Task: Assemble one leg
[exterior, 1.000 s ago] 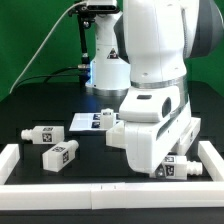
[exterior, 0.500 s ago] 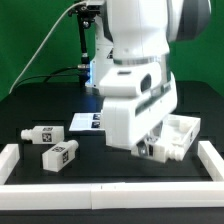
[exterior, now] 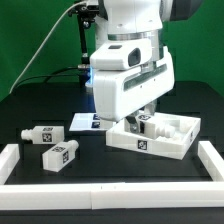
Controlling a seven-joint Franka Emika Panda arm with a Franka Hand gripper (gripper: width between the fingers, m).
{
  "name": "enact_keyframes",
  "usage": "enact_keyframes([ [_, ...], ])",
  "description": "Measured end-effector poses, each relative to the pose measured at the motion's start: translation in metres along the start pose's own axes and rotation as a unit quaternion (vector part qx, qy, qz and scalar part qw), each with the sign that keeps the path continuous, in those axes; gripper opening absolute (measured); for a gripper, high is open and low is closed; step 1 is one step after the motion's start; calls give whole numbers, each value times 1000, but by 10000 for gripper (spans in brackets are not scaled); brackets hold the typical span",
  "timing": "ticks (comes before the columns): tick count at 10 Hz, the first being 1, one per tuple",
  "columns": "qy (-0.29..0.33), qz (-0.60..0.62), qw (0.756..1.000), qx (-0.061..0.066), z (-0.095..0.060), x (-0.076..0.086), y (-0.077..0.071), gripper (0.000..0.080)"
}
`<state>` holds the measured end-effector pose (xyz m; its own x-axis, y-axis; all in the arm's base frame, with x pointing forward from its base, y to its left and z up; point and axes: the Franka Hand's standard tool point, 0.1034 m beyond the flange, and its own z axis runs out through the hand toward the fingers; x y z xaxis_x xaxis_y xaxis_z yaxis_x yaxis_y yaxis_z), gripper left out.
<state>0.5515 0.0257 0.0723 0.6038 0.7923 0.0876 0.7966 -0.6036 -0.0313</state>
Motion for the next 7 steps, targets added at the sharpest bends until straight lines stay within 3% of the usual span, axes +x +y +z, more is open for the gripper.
enact_keyframes([
  [2, 0, 7, 1000, 0, -1, -2, -1, 266],
  [3, -4, 15, 1000, 0, -7, -13, -7, 266],
  [6, -19, 33, 999, 7, -29, -87, -33, 266],
  [7, -20, 38, 999, 7, -30, -90, -34, 266],
])
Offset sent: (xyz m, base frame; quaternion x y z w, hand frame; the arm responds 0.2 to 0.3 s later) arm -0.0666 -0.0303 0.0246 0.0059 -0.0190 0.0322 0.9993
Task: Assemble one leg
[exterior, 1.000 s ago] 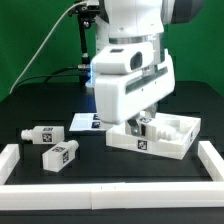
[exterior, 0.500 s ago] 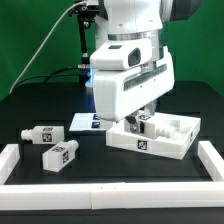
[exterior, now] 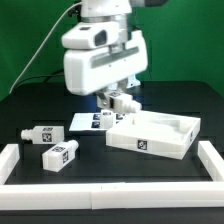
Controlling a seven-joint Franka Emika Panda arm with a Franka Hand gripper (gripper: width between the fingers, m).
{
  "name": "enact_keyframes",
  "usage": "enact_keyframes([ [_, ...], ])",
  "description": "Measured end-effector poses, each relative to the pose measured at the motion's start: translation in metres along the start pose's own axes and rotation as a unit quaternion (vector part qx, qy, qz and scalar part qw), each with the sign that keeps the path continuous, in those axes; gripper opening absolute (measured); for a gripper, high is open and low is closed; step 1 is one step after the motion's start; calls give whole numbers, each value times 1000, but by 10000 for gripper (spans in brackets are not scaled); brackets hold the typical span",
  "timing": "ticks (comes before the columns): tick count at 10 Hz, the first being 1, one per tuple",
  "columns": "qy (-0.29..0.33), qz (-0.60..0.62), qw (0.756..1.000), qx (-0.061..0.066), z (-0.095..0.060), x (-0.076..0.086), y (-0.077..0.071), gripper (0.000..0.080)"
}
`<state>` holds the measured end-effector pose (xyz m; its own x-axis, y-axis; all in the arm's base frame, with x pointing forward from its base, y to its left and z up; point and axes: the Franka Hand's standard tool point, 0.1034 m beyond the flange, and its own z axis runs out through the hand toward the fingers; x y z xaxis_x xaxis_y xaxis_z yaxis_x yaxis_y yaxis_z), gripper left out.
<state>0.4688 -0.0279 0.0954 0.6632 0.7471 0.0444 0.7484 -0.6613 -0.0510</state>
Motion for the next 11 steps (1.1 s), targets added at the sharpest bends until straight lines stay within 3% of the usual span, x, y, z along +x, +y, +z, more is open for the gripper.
enact_keyframes([
  [4, 2, -6, 1000, -3, 4, -5, 0, 266],
  [5, 2, -5, 1000, -7, 10, -24, -6, 266],
  [7, -10, 17, 1000, 6, 16, -81, -9, 266],
  [8, -15, 41, 999, 13, 20, -101, -6, 266],
  [11, -15, 43, 999, 12, 20, -97, -6, 266],
])
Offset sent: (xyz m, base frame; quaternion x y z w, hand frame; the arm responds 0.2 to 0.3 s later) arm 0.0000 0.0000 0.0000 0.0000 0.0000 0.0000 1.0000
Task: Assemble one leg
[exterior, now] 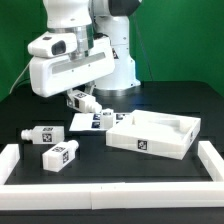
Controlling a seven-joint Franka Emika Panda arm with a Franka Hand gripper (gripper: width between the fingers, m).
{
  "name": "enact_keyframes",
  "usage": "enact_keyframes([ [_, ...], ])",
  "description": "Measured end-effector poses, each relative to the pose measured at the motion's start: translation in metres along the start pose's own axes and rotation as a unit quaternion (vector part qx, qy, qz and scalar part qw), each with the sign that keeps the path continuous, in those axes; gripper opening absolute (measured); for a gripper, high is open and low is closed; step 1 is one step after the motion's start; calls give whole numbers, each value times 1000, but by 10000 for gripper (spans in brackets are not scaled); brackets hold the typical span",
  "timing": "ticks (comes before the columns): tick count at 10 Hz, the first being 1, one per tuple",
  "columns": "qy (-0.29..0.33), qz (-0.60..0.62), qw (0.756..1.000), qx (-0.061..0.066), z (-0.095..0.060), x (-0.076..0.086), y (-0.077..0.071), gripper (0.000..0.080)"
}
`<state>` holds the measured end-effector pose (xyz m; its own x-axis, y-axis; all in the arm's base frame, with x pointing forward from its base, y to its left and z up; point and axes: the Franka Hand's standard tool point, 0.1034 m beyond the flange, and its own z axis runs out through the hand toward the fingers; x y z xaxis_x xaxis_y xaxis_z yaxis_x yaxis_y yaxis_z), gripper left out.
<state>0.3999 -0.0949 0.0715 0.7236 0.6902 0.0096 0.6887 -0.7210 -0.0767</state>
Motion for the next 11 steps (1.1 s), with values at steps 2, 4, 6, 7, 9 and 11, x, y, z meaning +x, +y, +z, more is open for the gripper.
enact_keyframes([
  [2, -2, 4, 1000, 1, 21, -19, 1, 266],
  [4, -7, 6, 1000, 6, 54, -47, -1, 268],
  [6, -9, 13, 1000, 12, 60, -48, -3, 268],
  [7, -10, 13, 1000, 13, 60, -48, -3, 268],
  [9, -10, 13, 1000, 13, 61, -48, -3, 446],
  [11, -10, 13, 1000, 13, 61, -48, -3, 600],
])
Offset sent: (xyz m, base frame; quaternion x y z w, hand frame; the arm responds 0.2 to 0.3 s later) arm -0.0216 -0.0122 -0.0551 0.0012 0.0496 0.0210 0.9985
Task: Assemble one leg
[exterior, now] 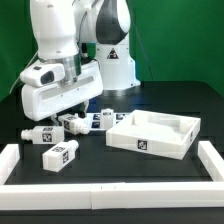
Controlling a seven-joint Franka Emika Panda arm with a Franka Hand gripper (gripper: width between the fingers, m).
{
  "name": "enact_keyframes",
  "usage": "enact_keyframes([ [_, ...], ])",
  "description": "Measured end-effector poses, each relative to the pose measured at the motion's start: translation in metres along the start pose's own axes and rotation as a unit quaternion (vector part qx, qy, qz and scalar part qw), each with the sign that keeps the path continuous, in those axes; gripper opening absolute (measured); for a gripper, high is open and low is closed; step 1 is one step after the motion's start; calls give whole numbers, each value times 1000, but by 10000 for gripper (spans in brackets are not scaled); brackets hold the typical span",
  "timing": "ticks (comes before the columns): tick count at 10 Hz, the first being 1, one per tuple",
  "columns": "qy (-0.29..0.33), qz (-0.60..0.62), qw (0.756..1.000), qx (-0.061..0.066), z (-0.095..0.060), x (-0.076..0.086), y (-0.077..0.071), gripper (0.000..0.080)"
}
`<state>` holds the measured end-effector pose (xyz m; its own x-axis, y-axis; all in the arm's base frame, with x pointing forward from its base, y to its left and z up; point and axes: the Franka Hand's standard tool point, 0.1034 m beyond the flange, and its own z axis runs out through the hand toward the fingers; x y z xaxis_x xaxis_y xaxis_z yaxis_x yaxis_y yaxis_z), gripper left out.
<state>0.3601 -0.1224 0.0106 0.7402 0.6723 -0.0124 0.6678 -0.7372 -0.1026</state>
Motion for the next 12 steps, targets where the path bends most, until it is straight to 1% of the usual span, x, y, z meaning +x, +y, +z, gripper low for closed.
enact_keyframes([
  [1, 0, 0, 1000, -1, -1, 0, 0, 634],
  [2, 1, 16, 1000, 1, -13, 2, 0, 634],
  [3, 7, 37, 999, -8, -29, 5, 0, 647],
  [4, 12, 77, 997, -17, -38, 9, -4, 648],
  [5, 13, 138, 990, -17, -42, 21, -9, 648],
  [6, 8, 201, 980, -9, -43, 35, -16, 648],
  [7, -2, 270, 963, 3, -46, 52, -24, 648],
  [8, -1, 319, 948, -1, -53, 80, -29, 648],
  [9, 4, 344, 939, -7, -57, 110, -42, 648],
  [10, 7, 345, 939, -10, -58, 125, -53, 648],
  [12, 7, 335, 942, -9, -57, 125, -54, 648],
])
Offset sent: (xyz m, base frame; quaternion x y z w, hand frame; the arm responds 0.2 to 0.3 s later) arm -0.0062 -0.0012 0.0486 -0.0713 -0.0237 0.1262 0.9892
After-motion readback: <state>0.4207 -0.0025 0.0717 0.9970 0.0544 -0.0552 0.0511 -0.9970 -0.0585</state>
